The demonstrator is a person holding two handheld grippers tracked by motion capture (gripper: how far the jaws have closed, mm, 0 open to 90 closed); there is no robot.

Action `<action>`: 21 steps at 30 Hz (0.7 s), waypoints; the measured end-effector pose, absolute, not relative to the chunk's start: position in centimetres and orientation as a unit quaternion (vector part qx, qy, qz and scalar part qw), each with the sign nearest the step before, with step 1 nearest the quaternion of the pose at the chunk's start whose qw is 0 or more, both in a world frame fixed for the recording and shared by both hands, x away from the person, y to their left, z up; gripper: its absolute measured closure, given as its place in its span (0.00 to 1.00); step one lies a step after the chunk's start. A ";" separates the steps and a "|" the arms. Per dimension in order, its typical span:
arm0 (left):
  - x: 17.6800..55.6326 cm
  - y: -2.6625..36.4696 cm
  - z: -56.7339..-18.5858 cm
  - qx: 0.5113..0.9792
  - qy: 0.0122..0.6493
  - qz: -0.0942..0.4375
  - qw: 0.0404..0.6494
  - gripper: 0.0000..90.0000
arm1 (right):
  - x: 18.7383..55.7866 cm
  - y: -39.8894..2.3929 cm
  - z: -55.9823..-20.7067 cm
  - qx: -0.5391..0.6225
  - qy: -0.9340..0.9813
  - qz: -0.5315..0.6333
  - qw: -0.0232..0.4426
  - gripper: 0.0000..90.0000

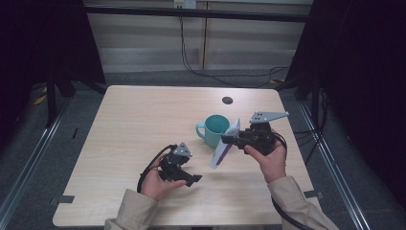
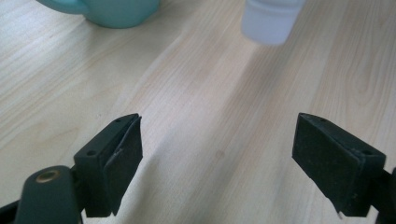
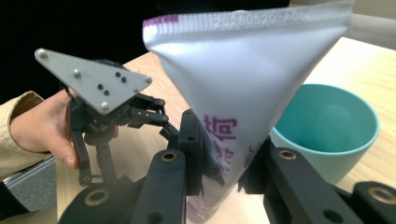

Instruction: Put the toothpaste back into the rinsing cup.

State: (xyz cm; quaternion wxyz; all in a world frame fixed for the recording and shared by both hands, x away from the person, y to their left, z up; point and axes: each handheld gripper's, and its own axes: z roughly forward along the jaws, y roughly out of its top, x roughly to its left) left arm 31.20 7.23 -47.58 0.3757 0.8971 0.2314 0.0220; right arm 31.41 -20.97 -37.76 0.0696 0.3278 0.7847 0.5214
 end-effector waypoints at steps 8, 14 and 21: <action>31.2 7.9 -48.3 0.897 0.230 0.034 0.375 0.17 | 31.8 -21.6 -37.2 0.328 0.778 0.530 0.075 0.83; 31.1 8.3 -48.7 0.900 0.228 0.043 0.368 0.17 | 32.1 -21.9 -36.8 0.328 0.775 0.534 0.076 0.83; 31.1 8.9 -49.2 0.903 0.225 0.051 0.361 0.17 | 32.4 -22.1 -35.9 0.329 0.772 0.538 0.081 0.83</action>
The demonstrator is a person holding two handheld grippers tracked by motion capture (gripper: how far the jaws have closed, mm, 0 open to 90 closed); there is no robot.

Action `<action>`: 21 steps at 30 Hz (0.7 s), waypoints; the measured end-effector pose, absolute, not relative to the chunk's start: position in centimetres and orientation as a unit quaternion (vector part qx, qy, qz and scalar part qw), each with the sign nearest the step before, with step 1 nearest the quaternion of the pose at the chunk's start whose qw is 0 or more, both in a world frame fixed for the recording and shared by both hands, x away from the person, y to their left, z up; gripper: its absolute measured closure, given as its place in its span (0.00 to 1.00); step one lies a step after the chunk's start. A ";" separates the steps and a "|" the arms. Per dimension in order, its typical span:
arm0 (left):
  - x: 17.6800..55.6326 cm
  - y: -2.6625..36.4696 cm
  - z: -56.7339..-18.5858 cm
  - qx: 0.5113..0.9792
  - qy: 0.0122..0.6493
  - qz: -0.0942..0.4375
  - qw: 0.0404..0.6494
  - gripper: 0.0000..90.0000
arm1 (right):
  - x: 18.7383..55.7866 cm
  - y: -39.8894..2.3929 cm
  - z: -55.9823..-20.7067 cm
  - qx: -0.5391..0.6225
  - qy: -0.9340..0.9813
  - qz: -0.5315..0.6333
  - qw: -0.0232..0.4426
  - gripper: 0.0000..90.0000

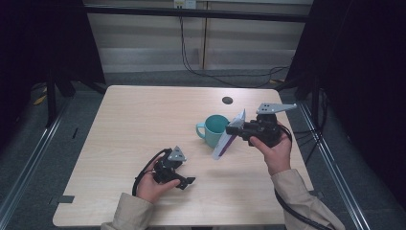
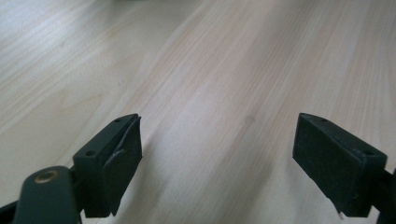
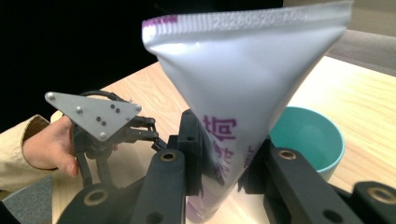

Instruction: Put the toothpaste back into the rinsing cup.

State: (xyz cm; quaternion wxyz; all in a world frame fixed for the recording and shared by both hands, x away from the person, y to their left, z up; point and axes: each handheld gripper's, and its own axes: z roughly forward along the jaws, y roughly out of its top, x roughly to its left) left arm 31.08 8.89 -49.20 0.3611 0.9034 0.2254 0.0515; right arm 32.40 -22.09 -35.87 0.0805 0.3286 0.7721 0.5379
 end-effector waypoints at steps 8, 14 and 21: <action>30.7 9.3 -50.1 0.908 0.218 0.067 0.351 0.17 | 32.6 -21.9 -35.1 0.326 0.772 0.539 0.085 0.83; 30.5 9.5 -50.4 0.906 0.209 0.067 0.361 0.15 | 32.8 -21.9 -34.6 0.327 0.768 0.544 0.087 0.83; 30.2 9.7 -51.0 0.900 0.195 0.067 0.384 0.06 | 33.2 -21.7 -33.9 0.327 0.767 0.545 0.092 0.83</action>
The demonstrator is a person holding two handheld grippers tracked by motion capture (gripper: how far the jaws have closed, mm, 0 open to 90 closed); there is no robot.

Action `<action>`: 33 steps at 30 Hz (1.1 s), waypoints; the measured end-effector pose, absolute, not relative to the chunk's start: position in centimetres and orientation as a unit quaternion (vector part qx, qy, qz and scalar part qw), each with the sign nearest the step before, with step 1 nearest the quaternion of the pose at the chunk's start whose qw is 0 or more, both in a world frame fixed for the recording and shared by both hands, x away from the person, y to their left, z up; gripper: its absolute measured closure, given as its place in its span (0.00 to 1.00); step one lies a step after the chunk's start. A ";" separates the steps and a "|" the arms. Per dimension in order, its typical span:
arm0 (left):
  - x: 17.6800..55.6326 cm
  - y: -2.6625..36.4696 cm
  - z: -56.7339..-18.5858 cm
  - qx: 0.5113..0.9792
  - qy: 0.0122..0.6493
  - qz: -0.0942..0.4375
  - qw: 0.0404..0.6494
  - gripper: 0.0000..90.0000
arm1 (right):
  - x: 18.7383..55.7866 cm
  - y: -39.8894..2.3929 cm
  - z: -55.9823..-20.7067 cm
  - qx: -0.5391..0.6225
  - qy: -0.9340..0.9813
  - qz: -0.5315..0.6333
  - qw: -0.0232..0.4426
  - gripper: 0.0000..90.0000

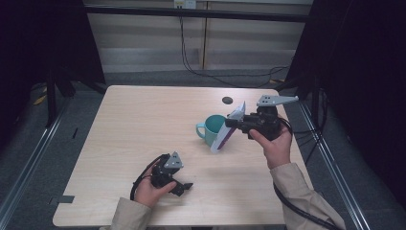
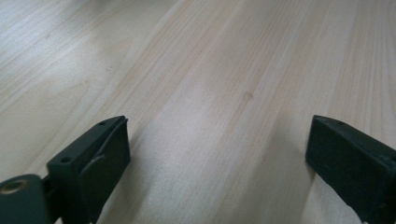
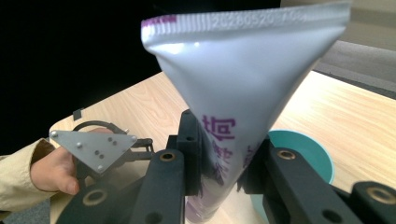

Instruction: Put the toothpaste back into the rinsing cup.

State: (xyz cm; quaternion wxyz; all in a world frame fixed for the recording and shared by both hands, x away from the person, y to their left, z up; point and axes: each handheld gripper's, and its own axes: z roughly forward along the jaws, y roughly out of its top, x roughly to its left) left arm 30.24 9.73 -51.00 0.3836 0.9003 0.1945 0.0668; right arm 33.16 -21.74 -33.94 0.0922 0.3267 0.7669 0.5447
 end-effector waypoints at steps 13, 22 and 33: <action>30.2 9.6 -51.0 0.902 0.196 0.068 0.380 0.03 | 34.1 -21.2 -32.3 0.323 0.764 0.549 0.101 0.83; 30.2 9.6 -51.0 0.902 0.196 0.067 0.379 0.03 | 35.0 -21.0 -31.2 0.327 0.762 0.548 0.113 0.83; 30.2 9.6 -51.0 0.901 0.197 0.067 0.379 0.03 | 36.5 -21.2 -30.6 0.340 0.747 0.554 0.142 0.83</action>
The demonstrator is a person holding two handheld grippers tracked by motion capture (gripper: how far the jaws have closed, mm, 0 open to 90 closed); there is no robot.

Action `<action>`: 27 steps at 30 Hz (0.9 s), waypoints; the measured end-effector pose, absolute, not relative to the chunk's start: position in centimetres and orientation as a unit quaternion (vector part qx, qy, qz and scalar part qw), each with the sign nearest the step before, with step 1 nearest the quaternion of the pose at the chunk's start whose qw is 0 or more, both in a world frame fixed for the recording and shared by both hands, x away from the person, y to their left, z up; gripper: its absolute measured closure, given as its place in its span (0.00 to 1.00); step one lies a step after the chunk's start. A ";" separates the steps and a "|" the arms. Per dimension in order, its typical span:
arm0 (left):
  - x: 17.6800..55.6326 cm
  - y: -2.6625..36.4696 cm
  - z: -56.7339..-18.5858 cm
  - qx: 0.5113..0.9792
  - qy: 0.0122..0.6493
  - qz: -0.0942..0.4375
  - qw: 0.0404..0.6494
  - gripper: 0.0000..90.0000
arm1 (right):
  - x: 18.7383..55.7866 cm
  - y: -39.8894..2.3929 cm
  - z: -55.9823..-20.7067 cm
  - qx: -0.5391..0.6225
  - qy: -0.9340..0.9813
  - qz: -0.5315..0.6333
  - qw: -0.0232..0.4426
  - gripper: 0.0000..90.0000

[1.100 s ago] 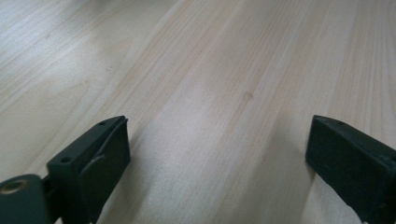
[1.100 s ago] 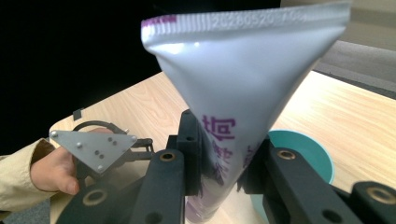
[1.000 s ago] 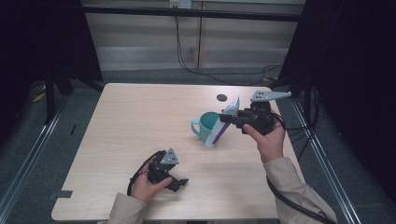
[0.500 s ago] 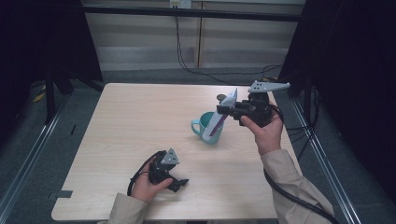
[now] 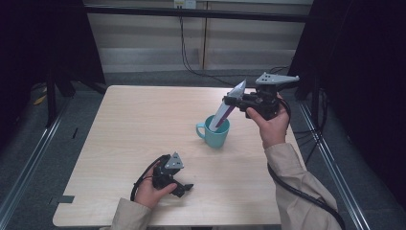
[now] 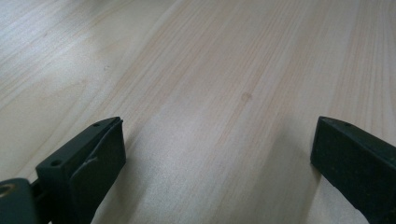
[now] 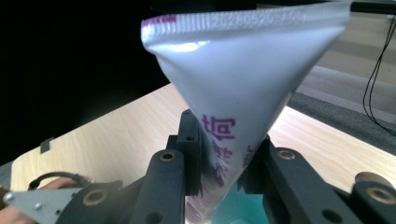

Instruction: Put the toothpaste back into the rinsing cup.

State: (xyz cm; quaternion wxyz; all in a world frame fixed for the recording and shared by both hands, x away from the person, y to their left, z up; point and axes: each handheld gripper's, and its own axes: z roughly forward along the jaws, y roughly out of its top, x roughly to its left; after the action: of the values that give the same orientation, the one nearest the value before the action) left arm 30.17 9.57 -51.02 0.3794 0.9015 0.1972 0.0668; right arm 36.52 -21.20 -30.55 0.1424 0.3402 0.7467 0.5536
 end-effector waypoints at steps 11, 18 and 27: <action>30.2 9.6 -51.0 0.902 0.196 0.067 0.378 0.03 | 37.9 -21.1 -31.4 0.353 0.743 0.547 0.157 0.83; 30.2 9.6 -51.0 0.903 0.195 0.067 0.378 0.03 | 39.0 -21.1 -32.1 0.364 0.746 0.532 0.165 0.83; 30.2 9.6 -51.0 0.902 0.196 0.067 0.379 0.03 | 39.6 -20.8 -33.5 0.375 0.749 0.522 0.164 0.83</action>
State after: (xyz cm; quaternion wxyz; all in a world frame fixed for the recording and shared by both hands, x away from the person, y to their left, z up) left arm 30.19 9.58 -51.00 0.3786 0.9021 0.1957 0.0671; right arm 39.62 -20.83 -33.47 0.1638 0.3747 0.7486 0.5220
